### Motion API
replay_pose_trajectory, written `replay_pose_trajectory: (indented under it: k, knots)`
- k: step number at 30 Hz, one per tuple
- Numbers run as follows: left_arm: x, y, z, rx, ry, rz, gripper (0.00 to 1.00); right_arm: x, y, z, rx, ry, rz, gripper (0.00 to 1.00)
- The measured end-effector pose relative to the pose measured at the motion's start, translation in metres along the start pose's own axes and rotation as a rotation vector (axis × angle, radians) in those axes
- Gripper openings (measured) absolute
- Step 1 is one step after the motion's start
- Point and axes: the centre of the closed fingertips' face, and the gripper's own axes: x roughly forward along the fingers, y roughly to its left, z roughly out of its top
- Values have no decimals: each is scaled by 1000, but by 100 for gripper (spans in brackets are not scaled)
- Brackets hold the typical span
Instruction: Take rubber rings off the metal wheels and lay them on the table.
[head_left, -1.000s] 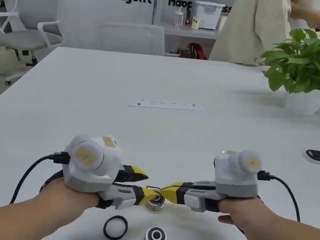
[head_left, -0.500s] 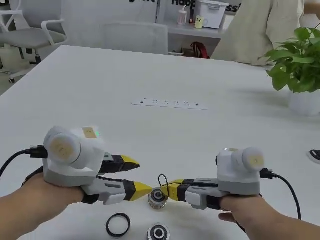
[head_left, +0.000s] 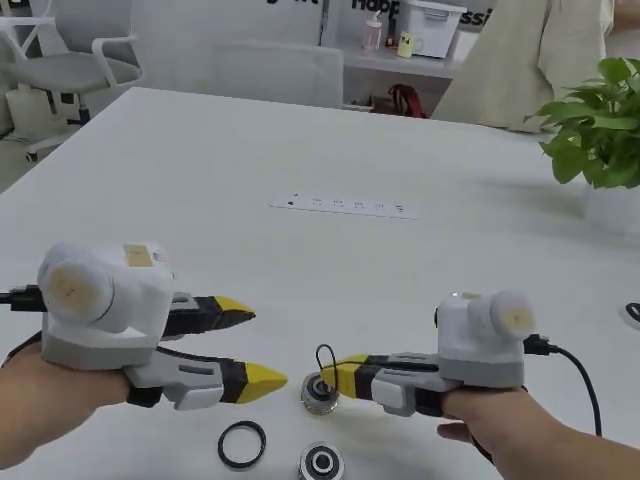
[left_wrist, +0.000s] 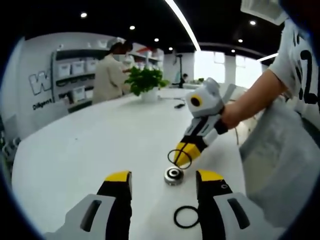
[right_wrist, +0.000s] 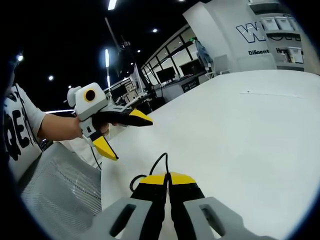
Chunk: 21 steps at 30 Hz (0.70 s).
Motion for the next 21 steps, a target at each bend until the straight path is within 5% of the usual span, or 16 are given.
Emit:
replay_pose_trajectory:
  k: [21]
  knots:
    - [-42, 6, 0, 0, -35, 36, 68, 8, 27, 18, -13, -34, 74, 0]
